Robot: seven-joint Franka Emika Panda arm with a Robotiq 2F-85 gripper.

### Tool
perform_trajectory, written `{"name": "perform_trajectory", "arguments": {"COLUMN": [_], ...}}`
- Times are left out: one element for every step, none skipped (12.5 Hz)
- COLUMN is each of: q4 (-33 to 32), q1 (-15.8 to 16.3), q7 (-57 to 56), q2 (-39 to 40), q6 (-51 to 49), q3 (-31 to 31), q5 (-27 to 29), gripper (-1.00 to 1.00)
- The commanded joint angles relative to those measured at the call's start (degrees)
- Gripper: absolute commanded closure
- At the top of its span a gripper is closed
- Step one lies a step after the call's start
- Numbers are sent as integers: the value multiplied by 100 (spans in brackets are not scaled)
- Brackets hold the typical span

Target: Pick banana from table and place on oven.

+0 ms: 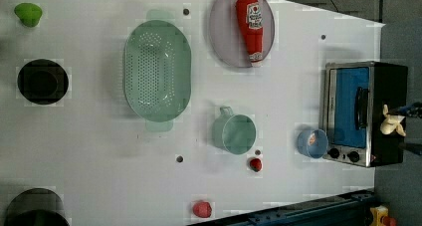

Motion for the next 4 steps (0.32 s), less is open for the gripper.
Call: {"name": "perform_trajectory", "arguments": {"q4": [231, 231, 232, 230], "q1": [56, 56, 56, 56], "q7": [-55, -55, -55, -56], "q2": [-151, -151, -151, -151], "q6": [-56, -55, -56, -56], "q3": [-68, -66, -66, -66], "q5": [26, 26, 26, 26], "gripper": [-100, -100, -100, -100]}}
